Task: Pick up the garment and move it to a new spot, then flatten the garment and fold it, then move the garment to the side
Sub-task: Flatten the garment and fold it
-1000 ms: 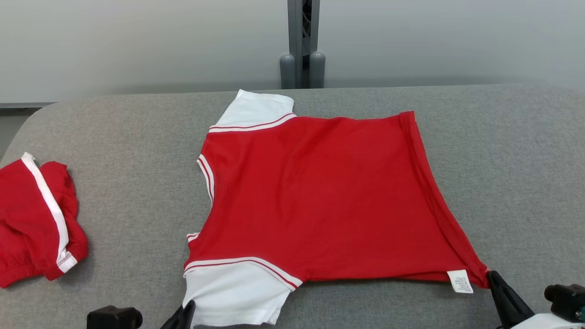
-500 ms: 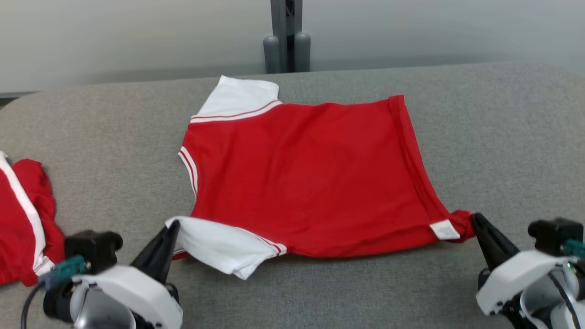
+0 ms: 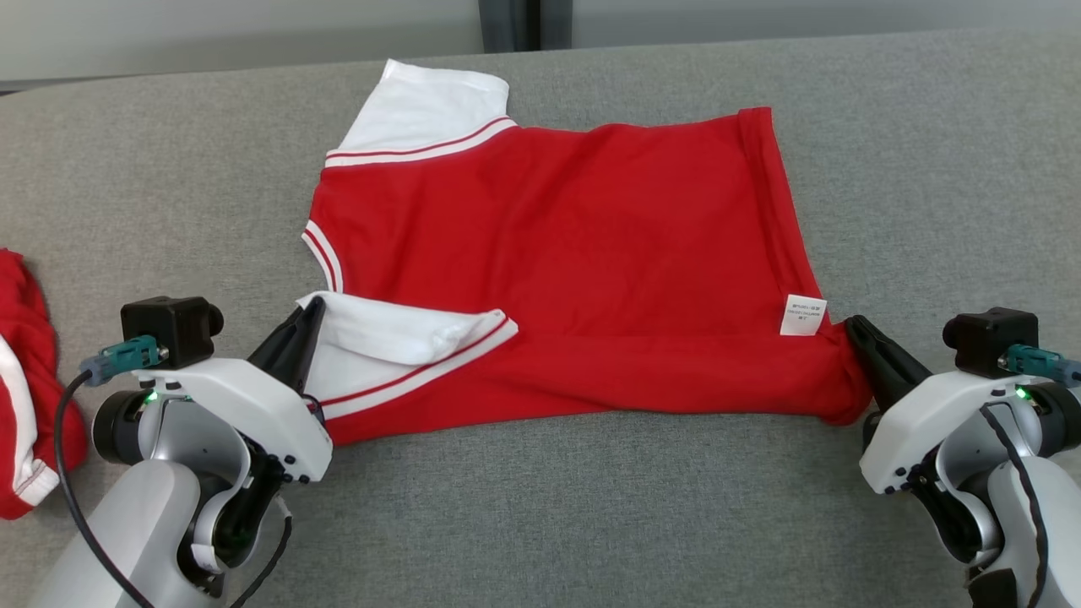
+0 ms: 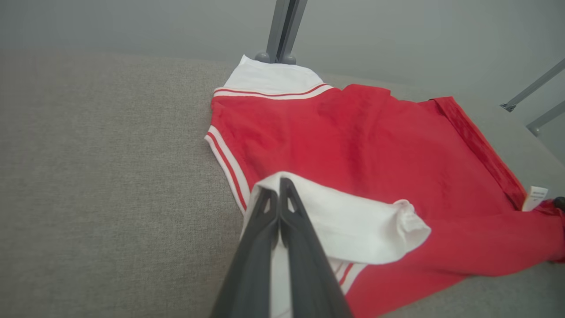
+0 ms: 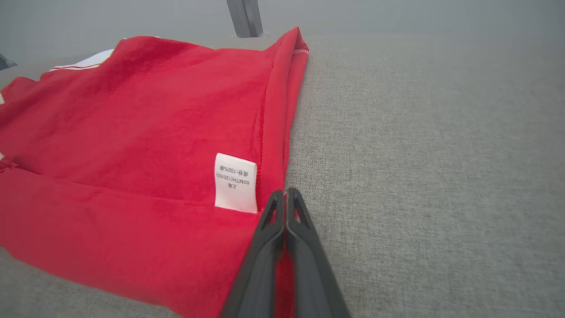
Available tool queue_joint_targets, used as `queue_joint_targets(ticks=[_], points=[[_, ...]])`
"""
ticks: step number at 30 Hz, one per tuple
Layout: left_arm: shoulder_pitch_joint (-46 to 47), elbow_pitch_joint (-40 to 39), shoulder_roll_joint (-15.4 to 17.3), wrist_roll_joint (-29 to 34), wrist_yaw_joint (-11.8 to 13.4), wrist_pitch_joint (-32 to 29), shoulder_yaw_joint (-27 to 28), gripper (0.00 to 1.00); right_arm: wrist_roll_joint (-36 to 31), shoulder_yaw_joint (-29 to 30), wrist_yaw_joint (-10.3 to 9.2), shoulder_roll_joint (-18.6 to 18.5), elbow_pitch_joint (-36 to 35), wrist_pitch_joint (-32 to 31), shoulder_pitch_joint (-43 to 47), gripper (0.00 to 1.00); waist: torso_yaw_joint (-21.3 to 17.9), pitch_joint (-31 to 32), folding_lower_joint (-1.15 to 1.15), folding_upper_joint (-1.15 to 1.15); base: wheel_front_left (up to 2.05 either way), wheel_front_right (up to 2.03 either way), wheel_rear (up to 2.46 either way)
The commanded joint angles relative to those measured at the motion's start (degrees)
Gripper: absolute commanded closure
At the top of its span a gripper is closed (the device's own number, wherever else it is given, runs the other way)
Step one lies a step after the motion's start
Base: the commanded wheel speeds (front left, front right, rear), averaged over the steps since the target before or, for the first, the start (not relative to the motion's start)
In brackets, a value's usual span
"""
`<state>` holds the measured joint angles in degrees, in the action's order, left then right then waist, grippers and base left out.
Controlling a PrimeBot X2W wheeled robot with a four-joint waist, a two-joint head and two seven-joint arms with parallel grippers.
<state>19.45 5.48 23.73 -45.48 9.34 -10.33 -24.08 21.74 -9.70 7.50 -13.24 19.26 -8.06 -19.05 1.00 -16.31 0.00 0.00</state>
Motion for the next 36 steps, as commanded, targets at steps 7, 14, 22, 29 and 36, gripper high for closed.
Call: queue_joint_targets(ticks=[7,14,22,29,36], points=[[4.06,6.85,-2.17,1.12,-2.26,5.12,0.14,0.0,3.41,-2.51,-0.01,0.06,4.03,4.95,-2.93,0.0,-0.63,-1.27,0.0,0.0,0.0,0.0,0.0],[3.36,7.74,-3.31,5.07,-0.54,18.14,2.53,0.0,2.61,1.75,-0.01,0.82,2.98,13.86,-0.7,0.0,-0.94,-0.09,0.0,0.0,0.0,0.0,0.0],[-1.74,2.49,-3.25,11.31,3.53,24.9,3.91,0.0,-5.72,6.86,-0.01,3.28,-2.44,20.16,3.7,0.0,-1.3,2.04,0.0,0.0,0.0,0.0,0.0],[-8.58,-0.9,-2.9,15.8,5.05,25.46,4.93,0.0,-11.17,8.34,-0.01,6.1,-7.74,20.43,9.19,0.0,-1.3,4.4,0.0,0.0,0.0,0.0,0.0],[-12.44,2.17,-3.59,16.64,4.16,25.51,4.21,0.0,-12.29,8.34,-0.01,7.57,-9.3,18.52,14.1,0.0,-1.1,6.86,0.0,0.0,0.0,0.0,0.0]])
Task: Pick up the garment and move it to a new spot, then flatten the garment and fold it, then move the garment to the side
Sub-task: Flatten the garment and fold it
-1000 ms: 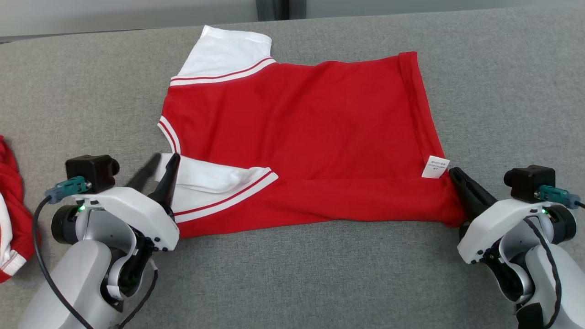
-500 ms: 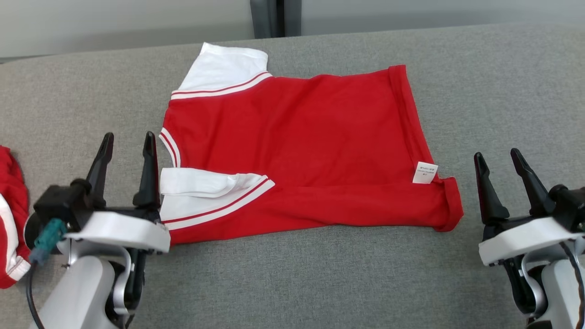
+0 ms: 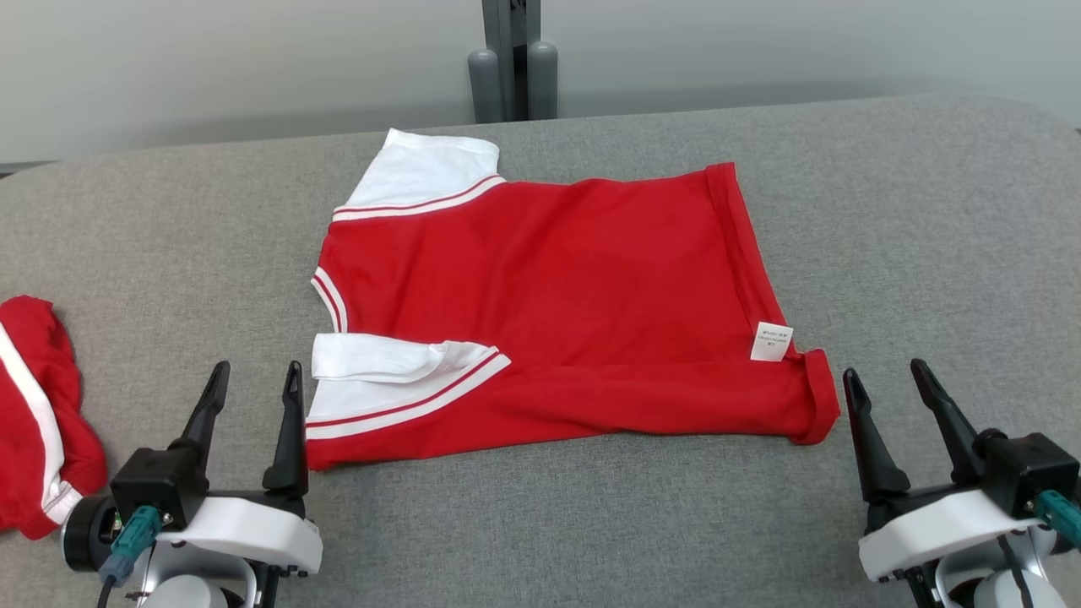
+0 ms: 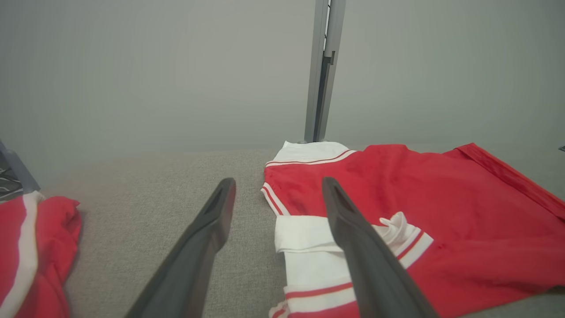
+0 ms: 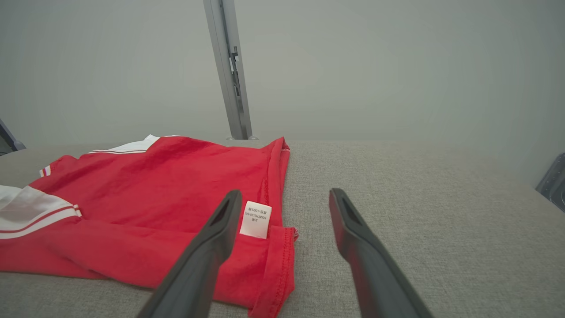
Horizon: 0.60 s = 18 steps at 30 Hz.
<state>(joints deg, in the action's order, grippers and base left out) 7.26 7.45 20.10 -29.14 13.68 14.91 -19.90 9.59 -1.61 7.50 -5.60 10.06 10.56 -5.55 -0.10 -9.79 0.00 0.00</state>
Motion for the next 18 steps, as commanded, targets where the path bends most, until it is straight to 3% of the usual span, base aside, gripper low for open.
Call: queue_joint_targets(ticks=[1,18], points=[[-0.52,0.53,0.03,0.37,-0.33,0.27,0.05,0.0,-0.19,0.28,-0.01,0.09,-0.36,-0.47,1.06,0.0,-0.04,0.6,0.0,0.0,0.0,0.0,0.0],[0.2,4.5,-0.6,-0.3,-0.67,-0.15,-1.16,0.0,-0.36,0.44,-0.01,0.89,-1.17,-2.05,2.34,0.0,-0.14,1.72,0.0,0.0,0.0,0.0,0.0]])
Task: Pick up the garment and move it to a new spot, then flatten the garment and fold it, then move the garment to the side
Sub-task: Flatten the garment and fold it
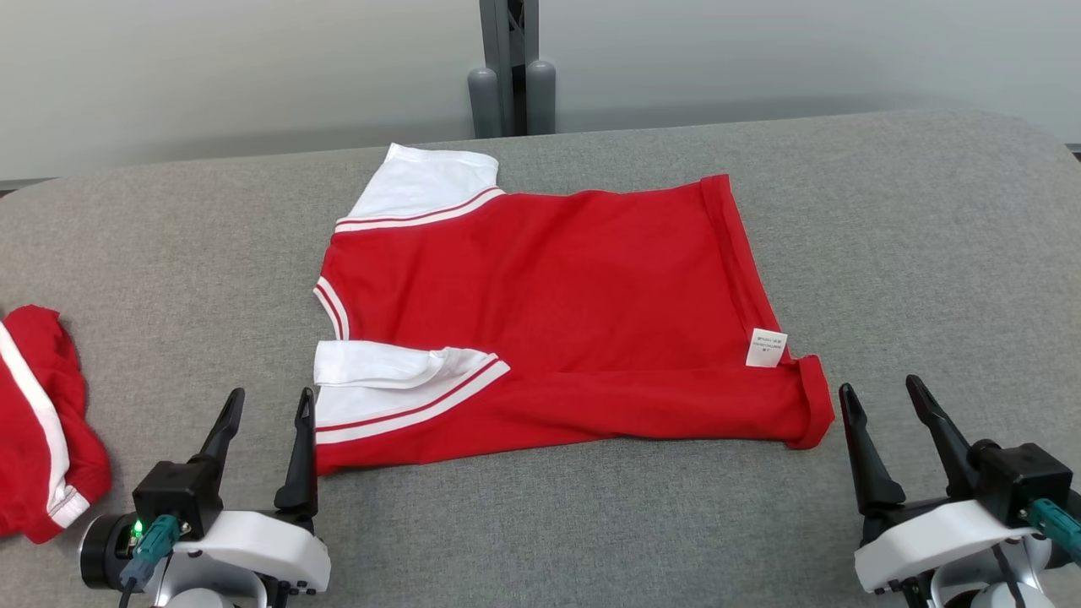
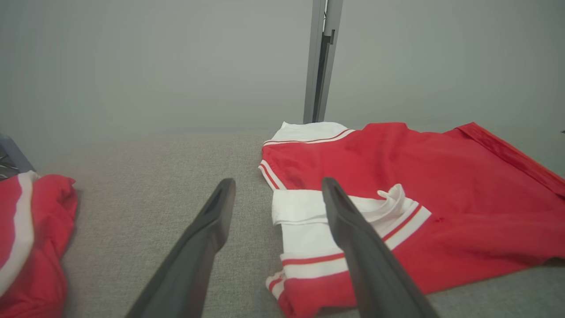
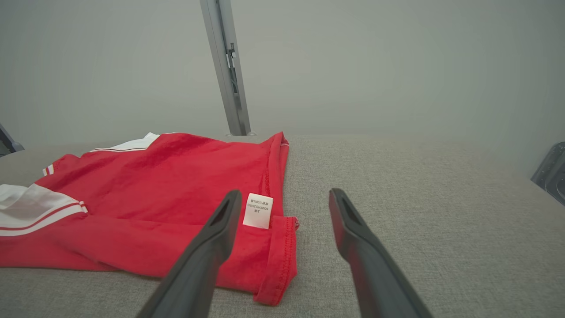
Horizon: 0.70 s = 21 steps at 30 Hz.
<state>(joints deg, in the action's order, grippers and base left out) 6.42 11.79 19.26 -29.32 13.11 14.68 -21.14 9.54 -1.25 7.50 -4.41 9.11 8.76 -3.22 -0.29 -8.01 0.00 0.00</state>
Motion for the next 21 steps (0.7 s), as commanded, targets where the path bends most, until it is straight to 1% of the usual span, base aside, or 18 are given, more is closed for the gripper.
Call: queue_joint_targets(ticks=[1,5,9,11,16,19,21], points=[[1.29,0.41,0.15,-0.06,-0.16,0.01,-0.08,0.0,-0.3,-0.11,-0.01,-0.28,-0.21,-0.4,-0.2,0.0,0.07,-0.1,0.0,0.0,0.0,0.0,0.0],[1.98,1.39,-0.3,-0.67,-0.68,-1.38,-0.89,0.0,0.27,-0.35,-0.01,-0.17,0.44,-2.12,-1.18,0.0,0.05,-0.57,0.0,0.0,0.0,0.0,0.0],[2.89,2.87,-1.07,-1.58,-1.69,-3.57,-1.82,0.0,-0.32,-1.07,-0.01,-0.15,2.71,-4.75,-2.47,0.0,0.05,-1.85,0.0,0.0,0.0,0.0,0.0],[3.03,3.34,-1.24,-1.96,-2.02,-3.96,-2.0,0.0,-0.39,-1.48,-0.01,-0.21,3.34,-5.03,-2.97,0.0,0.02,-2.26,0.0,0.0,0.0,0.0,0.0],[4.35,6.35,-2.78,-3.94,-3.01,-5.56,-2.2,0.0,1.45,-2.98,-0.02,-0.37,8.75,-6.06,-5.96,0.0,-0.05,-4.43,0.0,0.0,0.0,0.0,0.0],[5.15,8.59,-3.25,-5.04,-3.79,-5.77,-2.02,0.0,2.3,-4.07,-0.01,-0.69,12.76,-5.66,-8.21,0.0,0.01,-5.57,0.0,0.0,0.0,0.0,0.0],[5.67,10.17,-4.21,-6.2,-4.42,-6.3,-1.86,0.0,2.5,-4.41,-0.01,-0.87,15.37,-5.18,-9.6,0.0,0.09,-6.14,0.0,0.0,0.0,0.0,0.0]])
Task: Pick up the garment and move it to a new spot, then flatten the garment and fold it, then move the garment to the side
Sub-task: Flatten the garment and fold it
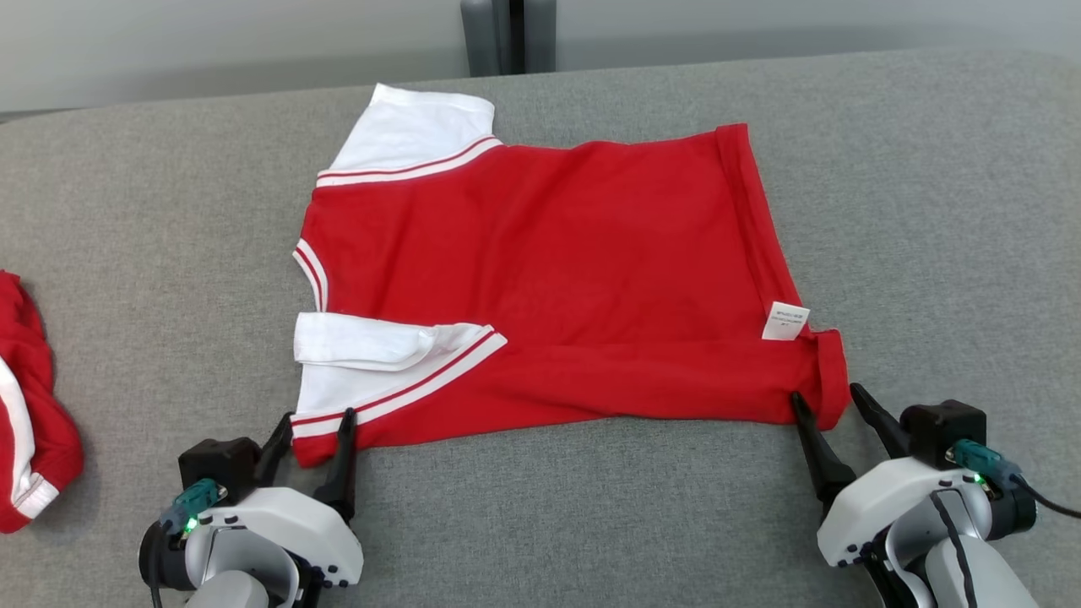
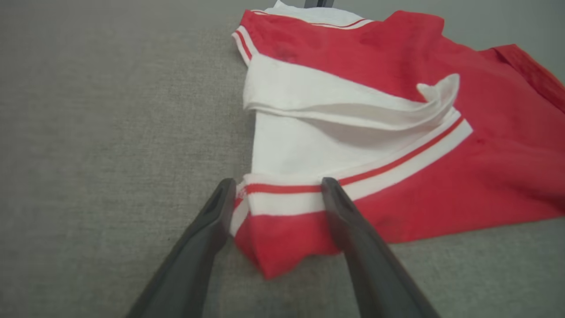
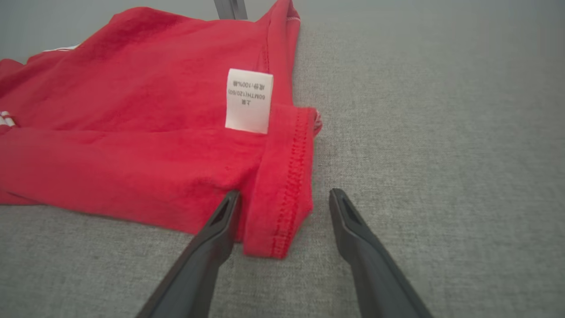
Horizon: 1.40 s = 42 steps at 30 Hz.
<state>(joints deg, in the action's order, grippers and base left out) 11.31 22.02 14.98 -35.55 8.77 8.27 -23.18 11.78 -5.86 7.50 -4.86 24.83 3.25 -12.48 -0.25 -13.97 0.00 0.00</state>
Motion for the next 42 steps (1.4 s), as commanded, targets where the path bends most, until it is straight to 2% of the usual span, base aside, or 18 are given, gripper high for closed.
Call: queue_joint_targets(ticks=[1,4,5,6,7,8,9,15,20,25,31,32,33,34,35,42], points=[[1.14,0.64,-0.08,-0.41,-0.26,-0.25,0.18,0.0,0.49,0.02,-0.01,-0.42,0.82,0.33,-0.92,0.0,0.12,-0.54,0.0,0.0,0.0,0.0,0.0],[1.57,2.85,-0.87,-2.01,-0.78,-1.86,0.25,0.0,1.36,-1.02,-0.01,-0.41,4.49,0.36,-2.54,0.0,0.14,-1.0,0.0,0.0,0.0,0.0,0.0],[1.89,3.7,-1.56,-2.78,-1.32,-3.13,0.06,0.0,1.94,-1.5,-0.01,-0.45,6.37,0.62,-3.32,0.03,0.21,-1.2,0.0,0.0,0.0,0.0,0.0],[2.0,4.03,-1.83,-3.32,-1.58,-3.85,-0.04,0.0,2.62,-1.95,-0.01,-0.37,7.35,0.53,-3.74,0.6,0.24,-1.34,0.0,0.0,0.0,0.0,0.0],[2.12,4.11,-2.21,-4.11,-2.09,-4.51,-0.02,0.09,3.28,-2.41,-0.01,-0.28,8.08,0.32,-4.14,0.88,0.24,-1.42,0.0,0.0,0.0,0.0,0.0],[2.28,4.06,-2.31,-4.35,-2.28,-4.94,-0.03,0.78,3.6,-2.73,-0.01,-0.38,8.52,0.7,-4.42,1.0,0.22,-1.48,0.0,0.0,0.0,0.0,0.0],[2.39,3.97,-2.35,-4.83,-2.41,-5.41,0.04,1.0,3.97,-3.03,-0.02,-0.55,9.05,0.87,-4.72,1.0,0.24,-1.55,0.0,0.0,0.0,0.0,0.0],[1.4,-0.82,-1.11,-6.46,-3.62,-5.84,0.99,1.0,7.04,-3.17,-0.16,-2.29,7.83,1.96,-4.34,1.0,0.44,-1.24,0.0,0.0,0.0,0.0,0.0],[-2.54,-7.89,1.23,-7.19,-2.84,-7.87,1.1,1.0,9.16,-2.57,-0.14,-3.31,2.83,-0.03,0.28,1.0,0.69,-0.18,0.0,0.0,0.0,0.0,0.0],[-8.22,-16.11,3.45,-6.53,0.02,-10.13,0.59,1.0,9.1,-0.25,-0.14,-3.65,-4.76,-3.3,7.04,1.0,0.22,0.5,0.0,0.0,0.0,0.0,0.0],[-14.27,-23.16,4.91,-6.16,4.03,-12.86,-0.13,1.0,7.98,2.24,-0.07,-1.82,-11.94,-7.43,13.07,1.0,-0.58,0.92,0.0,0.0,0.0,0.0,0.0],[-14.71,-23.58,5.28,-5.6,4.72,-12.94,-0.08,0.9,7.81,2.52,-0.07,-1.62,-12.58,-7.89,13.49,1.0,-0.57,1.05,0.0,0.0,0.0,0.0,0.0],[-14.71,-23.58,5.28,-5.6,4.72,-12.94,-0.08,0.9,7.81,2.52,-0.07,-1.62,-12.58,-7.89,13.49,1.0,-0.57,1.05,0.0,0.0,0.0,0.0,0.0],[-15.25,-24.01,5.47,-5.28,5.22,-13.13,-0.22,0.0,7.74,2.72,-0.06,-1.48,-12.97,-8.25,13.78,0.35,-0.55,1.14,0.0,0.0,0.0,0.0,0.0],[-15.49,-24.42,5.28,-5.1,5.57,-12.9,-0.31,0.0,7.57,2.98,-0.06,-1.37,-13.28,-8.61,14.09,0.0,-0.48,1.26,0.0,0.0,0.0,0.0,0.0],[-13.66,-25.84,5.45,-1.28,8.15,-9.48,0.31,0.0,5.5,5.95,-0.01,-0.82,-16.48,-7.38,13.76,0.0,-0.3,2.68,0.0,0.0,0.0,0.0,0.0]])
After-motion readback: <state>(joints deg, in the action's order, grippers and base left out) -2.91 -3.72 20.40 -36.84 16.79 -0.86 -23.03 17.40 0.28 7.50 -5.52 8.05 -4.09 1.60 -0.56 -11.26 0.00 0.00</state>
